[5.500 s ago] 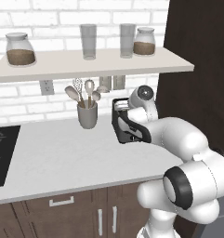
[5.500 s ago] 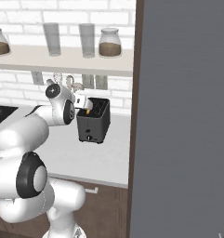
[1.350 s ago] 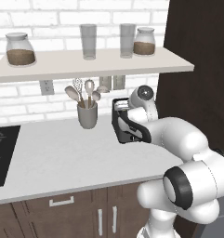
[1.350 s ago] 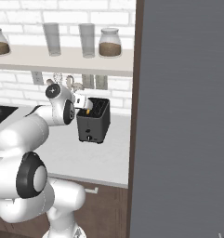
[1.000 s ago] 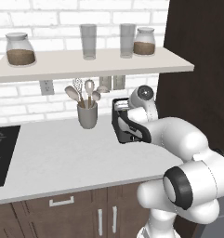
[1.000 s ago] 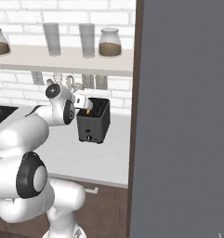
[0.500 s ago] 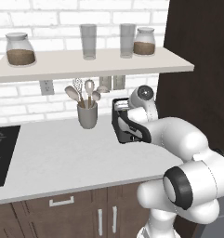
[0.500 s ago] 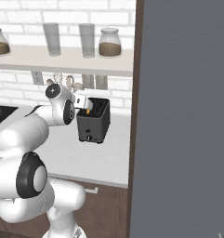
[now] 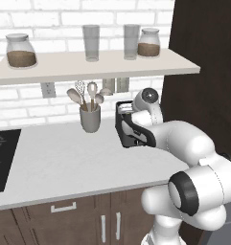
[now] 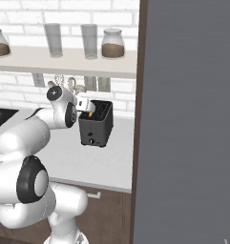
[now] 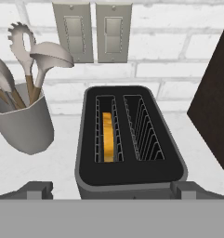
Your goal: Start the toaster. Once the lever pops up, take the bread to the plate on the dining counter.
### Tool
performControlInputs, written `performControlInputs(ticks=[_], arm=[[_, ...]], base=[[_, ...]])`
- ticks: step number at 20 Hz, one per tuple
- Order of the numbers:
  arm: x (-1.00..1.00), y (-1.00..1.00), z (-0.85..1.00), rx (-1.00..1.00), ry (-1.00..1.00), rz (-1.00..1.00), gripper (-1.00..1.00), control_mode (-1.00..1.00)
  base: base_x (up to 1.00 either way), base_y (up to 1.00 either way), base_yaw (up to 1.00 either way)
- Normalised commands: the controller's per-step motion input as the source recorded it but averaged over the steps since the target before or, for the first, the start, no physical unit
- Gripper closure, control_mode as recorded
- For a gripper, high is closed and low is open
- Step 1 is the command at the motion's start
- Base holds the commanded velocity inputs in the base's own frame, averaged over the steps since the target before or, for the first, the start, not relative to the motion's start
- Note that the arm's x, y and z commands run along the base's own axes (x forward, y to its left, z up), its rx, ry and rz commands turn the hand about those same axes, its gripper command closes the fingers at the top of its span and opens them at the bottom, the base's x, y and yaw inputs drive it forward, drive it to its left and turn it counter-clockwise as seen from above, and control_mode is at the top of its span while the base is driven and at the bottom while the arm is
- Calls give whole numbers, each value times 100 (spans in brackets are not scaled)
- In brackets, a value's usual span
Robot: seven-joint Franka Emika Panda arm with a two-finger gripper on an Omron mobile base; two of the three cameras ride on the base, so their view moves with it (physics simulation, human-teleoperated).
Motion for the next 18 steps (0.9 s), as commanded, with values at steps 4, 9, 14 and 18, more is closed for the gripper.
performControlInputs(ticks=[4, 9, 14, 18], arm=[[0, 0, 0, 0, 0, 0, -100, -100], [0, 0, 0, 0, 0, 0, -100, -100], [0, 0, 0, 0, 0, 0, -100, -100], [0, 0, 0, 0, 0, 0, -100, -100]], base=[[0, 0, 0], [0, 0, 0], [0, 0, 0], [0, 0, 0]])
